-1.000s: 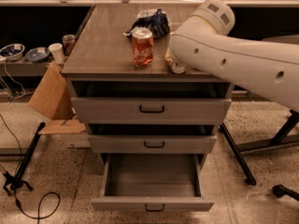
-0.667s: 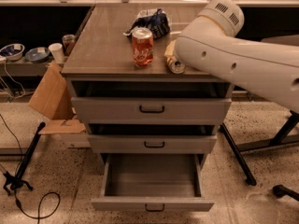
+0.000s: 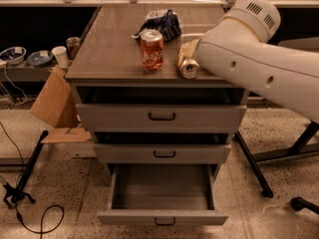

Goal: Pick orange can from bottom drawer and place on counter

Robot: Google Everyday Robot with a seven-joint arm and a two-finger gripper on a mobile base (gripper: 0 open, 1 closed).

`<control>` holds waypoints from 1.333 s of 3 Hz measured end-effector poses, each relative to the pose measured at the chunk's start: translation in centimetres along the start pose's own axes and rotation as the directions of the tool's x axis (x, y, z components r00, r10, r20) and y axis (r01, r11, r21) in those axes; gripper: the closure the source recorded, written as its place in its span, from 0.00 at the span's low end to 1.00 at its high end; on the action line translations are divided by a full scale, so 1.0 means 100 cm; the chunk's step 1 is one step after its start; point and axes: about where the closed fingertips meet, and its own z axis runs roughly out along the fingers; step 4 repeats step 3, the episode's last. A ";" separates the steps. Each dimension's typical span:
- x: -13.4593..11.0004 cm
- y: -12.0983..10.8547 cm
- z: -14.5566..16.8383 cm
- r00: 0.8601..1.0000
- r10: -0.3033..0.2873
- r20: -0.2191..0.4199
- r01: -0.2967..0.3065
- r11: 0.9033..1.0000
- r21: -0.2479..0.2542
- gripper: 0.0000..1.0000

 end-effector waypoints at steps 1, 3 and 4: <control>0.000 0.000 0.000 1.000 0.000 0.000 0.000 1.000 0.000 0.17; 0.000 0.000 0.000 1.000 0.000 0.000 0.000 1.000 0.000 0.00; 0.000 0.000 0.000 1.000 0.000 0.000 0.000 1.000 0.000 0.00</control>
Offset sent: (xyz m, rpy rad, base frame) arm -0.0002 -0.0001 0.0002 0.0001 -0.0002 -0.0002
